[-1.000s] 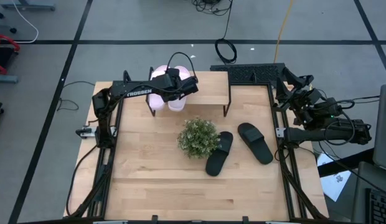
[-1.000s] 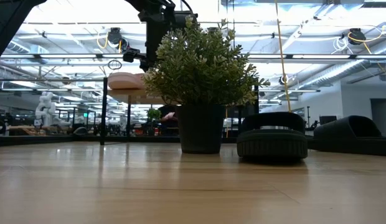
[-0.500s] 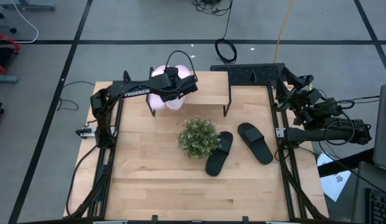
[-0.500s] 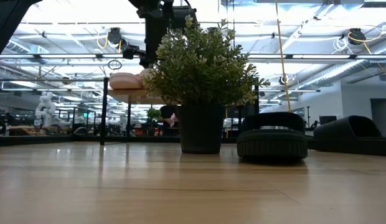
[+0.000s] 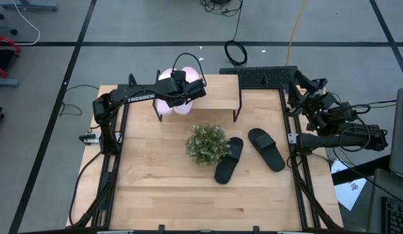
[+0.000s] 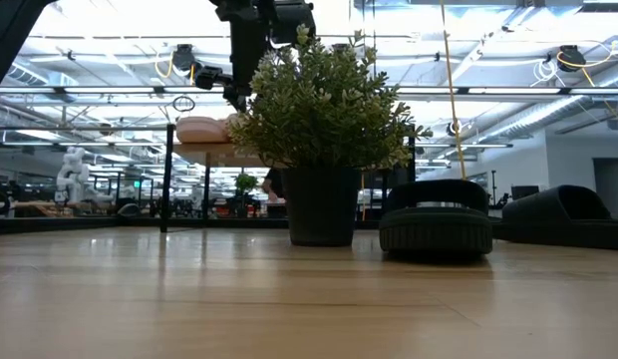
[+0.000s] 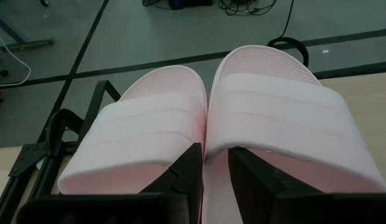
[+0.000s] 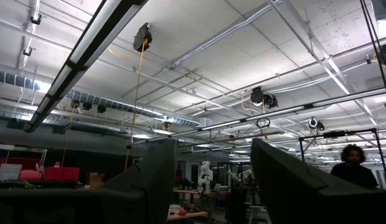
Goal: Pick and place slides into the shelf
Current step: Put the pink slides on the shelf
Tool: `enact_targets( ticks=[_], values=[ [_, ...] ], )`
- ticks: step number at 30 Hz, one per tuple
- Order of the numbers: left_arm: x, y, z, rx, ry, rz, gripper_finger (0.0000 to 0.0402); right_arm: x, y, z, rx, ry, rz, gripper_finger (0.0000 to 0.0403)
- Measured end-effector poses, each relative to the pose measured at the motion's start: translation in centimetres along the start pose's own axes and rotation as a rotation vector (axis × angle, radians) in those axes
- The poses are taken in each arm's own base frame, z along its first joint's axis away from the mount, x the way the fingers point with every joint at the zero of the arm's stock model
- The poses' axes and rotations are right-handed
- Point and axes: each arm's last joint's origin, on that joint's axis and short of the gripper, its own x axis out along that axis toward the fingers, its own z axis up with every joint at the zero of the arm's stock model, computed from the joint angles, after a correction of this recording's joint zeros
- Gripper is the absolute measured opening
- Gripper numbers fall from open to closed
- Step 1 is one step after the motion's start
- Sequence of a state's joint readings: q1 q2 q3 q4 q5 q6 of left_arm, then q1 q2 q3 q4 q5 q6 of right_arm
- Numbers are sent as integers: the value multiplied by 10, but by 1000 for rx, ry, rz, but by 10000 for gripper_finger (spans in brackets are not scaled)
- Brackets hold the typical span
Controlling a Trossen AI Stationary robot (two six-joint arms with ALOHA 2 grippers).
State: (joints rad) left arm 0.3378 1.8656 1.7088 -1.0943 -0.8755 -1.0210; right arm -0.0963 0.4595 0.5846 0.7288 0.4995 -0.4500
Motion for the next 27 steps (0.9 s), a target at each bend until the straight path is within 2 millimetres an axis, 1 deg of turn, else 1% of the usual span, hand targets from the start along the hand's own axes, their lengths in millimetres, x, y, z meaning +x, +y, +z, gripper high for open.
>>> enact_targets(
  ticks=[10, 16, 27],
  values=[
    [-1, -1, 0, -11, -5, -10, 86, 0, 0, 0, 0, -1, 2, 196],
    [-2, -7, 2, -8, -26, -47, 86, 0, 0, 0, 1, -1, 2, 196],
    [-2, -8, 2, 45, -24, -58, 86, 0, 0, 0, 1, -1, 2, 196]
  ],
)
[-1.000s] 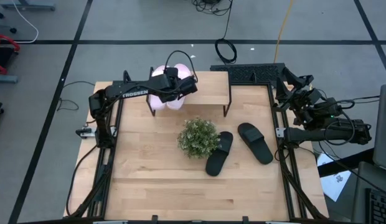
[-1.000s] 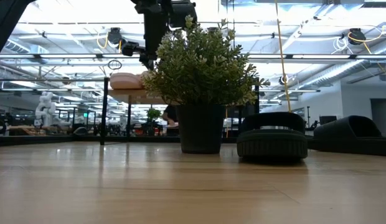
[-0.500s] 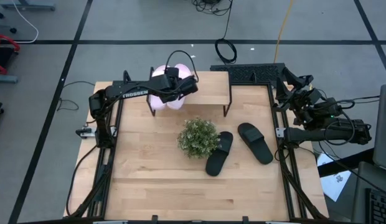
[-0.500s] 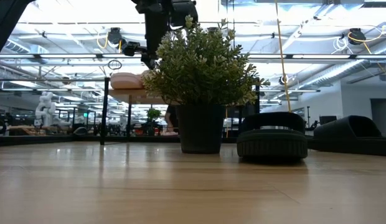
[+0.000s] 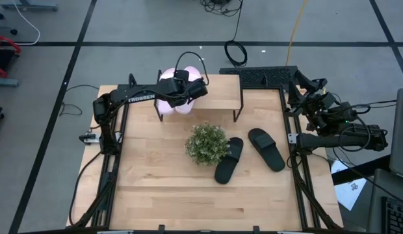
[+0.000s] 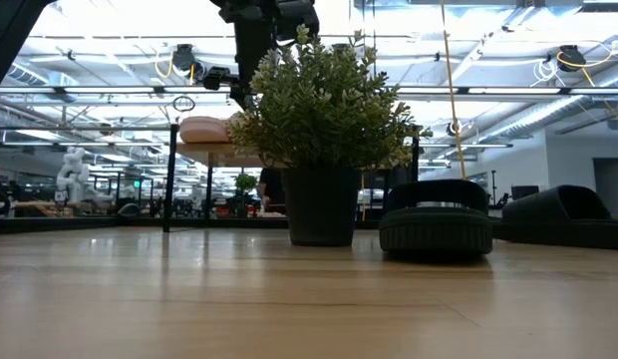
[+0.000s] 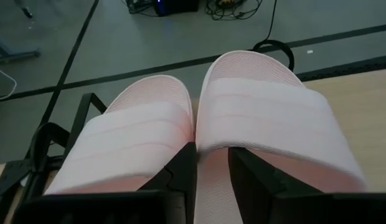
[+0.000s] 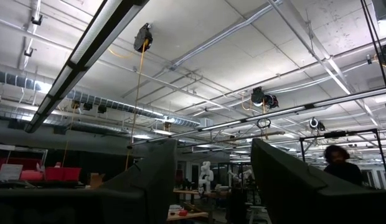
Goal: Pick and place slides into the shelf
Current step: Put the pink slides on the shelf, then put the left black slides on the shelf
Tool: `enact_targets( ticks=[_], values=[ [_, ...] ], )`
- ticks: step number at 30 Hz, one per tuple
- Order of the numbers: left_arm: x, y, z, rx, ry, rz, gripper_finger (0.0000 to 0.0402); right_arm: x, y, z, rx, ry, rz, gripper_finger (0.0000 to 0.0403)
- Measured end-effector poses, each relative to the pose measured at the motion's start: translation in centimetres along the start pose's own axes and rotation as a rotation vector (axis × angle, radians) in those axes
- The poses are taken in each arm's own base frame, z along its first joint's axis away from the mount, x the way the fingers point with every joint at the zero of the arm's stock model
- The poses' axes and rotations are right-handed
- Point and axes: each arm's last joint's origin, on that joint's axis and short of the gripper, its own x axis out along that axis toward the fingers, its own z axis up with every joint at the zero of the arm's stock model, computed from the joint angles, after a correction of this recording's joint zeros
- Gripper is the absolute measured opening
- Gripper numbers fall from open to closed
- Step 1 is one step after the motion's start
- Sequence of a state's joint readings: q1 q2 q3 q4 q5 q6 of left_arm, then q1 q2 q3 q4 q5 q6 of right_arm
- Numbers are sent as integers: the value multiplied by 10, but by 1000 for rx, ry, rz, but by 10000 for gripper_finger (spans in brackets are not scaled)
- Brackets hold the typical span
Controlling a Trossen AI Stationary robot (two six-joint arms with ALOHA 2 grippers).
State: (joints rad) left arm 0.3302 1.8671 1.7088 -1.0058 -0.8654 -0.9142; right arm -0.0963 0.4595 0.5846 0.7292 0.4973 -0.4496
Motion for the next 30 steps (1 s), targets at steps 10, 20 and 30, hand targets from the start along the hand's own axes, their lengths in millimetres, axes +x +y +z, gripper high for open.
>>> enact_targets(
  ticks=[10, 20, 30],
  values=[
    [-2, 4, -5, 30, 46, 23, 86, 0, 0, 0, -4, 0, 0, 196],
    [-9, 0, -10, 43, 42, 4, 86, 0, 0, 0, 0, 0, 0, 196],
    [-49, 13, 1, -14, -4, -99, 86, 0, 0, -1, 15, 5, 2, 196]
  ],
)
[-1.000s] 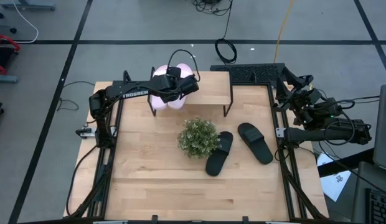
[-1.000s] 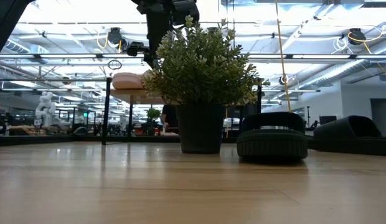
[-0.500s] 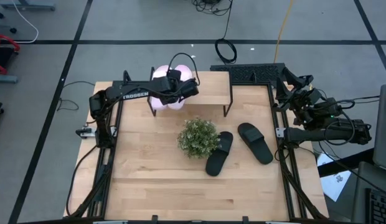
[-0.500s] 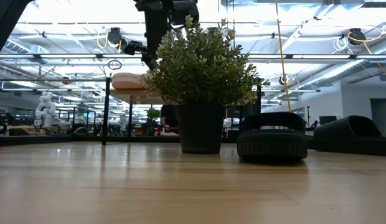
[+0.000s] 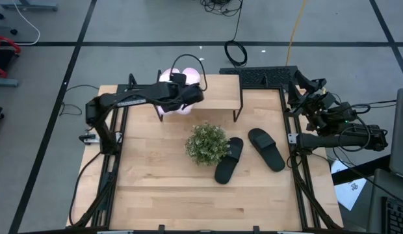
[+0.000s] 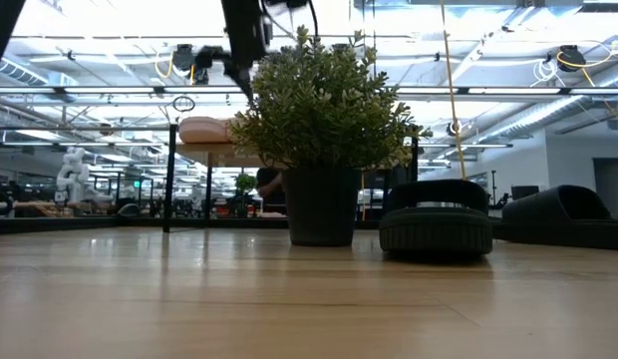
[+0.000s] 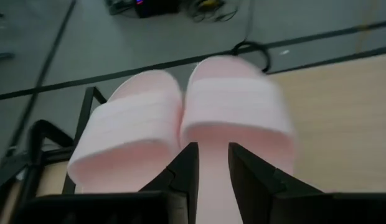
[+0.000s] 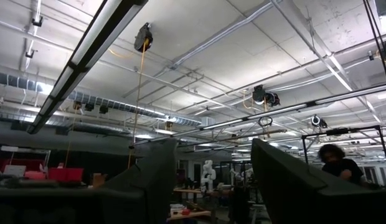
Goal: Pick and place slides into the shelf
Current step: Put the left black slides on the shelf
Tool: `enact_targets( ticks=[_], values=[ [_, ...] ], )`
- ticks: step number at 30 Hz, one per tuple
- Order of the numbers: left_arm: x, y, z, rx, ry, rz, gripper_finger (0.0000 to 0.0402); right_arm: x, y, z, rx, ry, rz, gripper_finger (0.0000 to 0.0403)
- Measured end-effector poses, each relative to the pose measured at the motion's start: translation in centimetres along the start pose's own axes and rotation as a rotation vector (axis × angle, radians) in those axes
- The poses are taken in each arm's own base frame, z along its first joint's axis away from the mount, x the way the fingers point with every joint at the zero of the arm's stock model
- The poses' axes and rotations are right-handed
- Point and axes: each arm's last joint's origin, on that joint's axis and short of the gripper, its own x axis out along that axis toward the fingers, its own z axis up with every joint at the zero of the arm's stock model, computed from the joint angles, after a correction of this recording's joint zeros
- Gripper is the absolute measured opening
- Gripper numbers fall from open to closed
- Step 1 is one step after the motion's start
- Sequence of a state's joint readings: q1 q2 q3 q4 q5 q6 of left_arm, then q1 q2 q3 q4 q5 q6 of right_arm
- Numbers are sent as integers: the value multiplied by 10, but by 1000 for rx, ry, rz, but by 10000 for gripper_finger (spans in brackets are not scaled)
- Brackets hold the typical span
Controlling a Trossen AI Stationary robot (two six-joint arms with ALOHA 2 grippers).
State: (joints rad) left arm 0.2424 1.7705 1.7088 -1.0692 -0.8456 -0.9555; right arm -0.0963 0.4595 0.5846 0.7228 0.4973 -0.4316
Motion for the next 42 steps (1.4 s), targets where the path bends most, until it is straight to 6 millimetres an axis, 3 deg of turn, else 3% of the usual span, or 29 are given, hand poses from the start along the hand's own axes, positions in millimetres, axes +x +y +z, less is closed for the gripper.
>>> enact_targets(
  ticks=[5, 9, 17, 25, 36, 42],
  values=[
    [-54, 21, 15, -48, -64, -147, 86, 0, 2, -3, -7, 32, 16, 196],
    [-98, 39, 15, 4, -123, -244, 86, -1, 8, -14, 62, 121, 114, 196],
    [-159, 67, 5, 131, -227, -388, 86, -9, 23, -31, 401, 318, 473, 196],
    [-182, 70, -9, 302, -255, -467, 86, -18, 38, -34, 768, 503, 845, 196],
    [-193, 77, -27, 426, -173, -525, 86, -31, 80, -51, 973, 841, 954, 196],
    [-196, 79, -32, 429, -158, -527, 85, -35, 92, -47, 1032, 859, 984, 196]
  ],
)
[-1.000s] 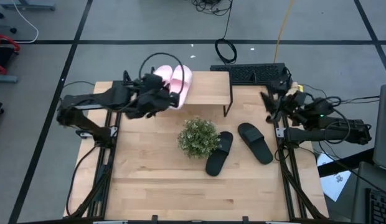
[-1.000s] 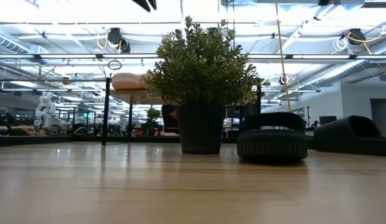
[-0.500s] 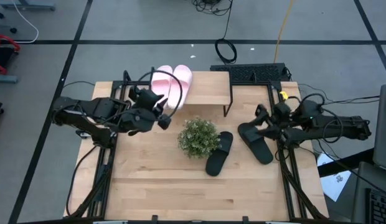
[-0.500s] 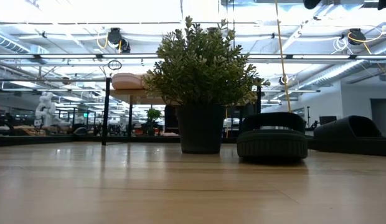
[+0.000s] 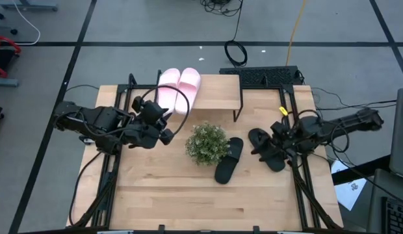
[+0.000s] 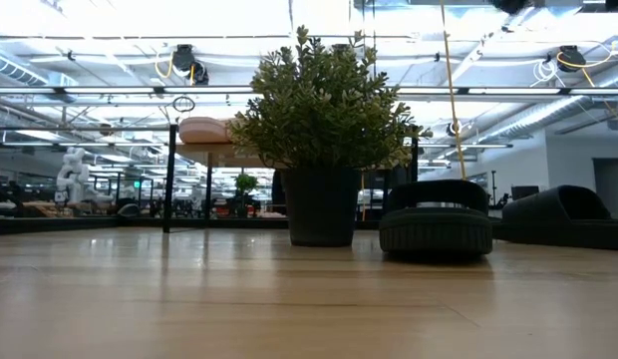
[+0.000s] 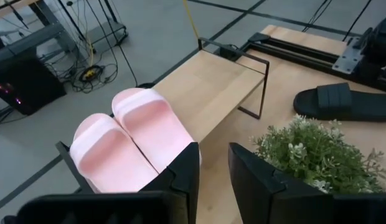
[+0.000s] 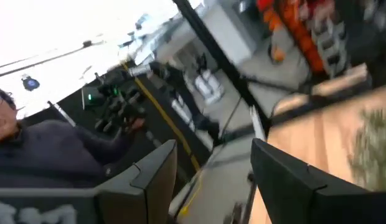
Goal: Pick and place slides into the shelf
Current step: Put the left black slides on the shelf
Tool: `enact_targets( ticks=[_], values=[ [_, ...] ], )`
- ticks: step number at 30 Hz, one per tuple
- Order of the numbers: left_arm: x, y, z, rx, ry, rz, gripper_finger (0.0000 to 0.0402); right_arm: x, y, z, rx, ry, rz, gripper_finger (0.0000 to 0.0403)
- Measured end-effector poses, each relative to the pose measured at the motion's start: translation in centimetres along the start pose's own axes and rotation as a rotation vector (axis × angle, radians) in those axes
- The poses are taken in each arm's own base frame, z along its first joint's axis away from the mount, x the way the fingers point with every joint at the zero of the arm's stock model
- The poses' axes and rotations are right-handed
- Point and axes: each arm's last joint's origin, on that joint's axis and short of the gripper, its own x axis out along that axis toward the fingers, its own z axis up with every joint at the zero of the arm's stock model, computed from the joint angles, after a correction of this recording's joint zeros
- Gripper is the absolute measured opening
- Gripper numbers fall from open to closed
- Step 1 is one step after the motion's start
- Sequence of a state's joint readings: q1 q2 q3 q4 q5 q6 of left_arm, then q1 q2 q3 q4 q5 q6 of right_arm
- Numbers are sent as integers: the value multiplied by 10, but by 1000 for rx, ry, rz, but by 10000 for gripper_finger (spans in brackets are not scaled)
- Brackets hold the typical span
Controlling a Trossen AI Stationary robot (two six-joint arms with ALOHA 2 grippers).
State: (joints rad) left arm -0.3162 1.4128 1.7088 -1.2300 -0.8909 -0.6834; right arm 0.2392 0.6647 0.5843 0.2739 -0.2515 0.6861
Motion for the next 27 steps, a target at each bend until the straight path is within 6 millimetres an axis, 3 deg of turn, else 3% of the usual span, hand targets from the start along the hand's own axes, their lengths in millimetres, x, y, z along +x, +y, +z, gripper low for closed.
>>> enact_targets(
  ticks=[7, 14, 20, 27],
  values=[
    [0, 0, 0, -9, 0, -1, 85, 5, 14, 1, -205, -124, -72, 196],
    [0, 0, 0, -11, 0, -2, 85, 25, 71, 45, -623, -193, -100, 196],
    [-4, -3, -2, 3, -2, -19, 85, 60, 100, 58, -748, 146, -471, 196],
    [-6, -5, -3, 24, -7, -26, 85, 102, 89, 32, -685, 546, -761, 196]
  ],
)
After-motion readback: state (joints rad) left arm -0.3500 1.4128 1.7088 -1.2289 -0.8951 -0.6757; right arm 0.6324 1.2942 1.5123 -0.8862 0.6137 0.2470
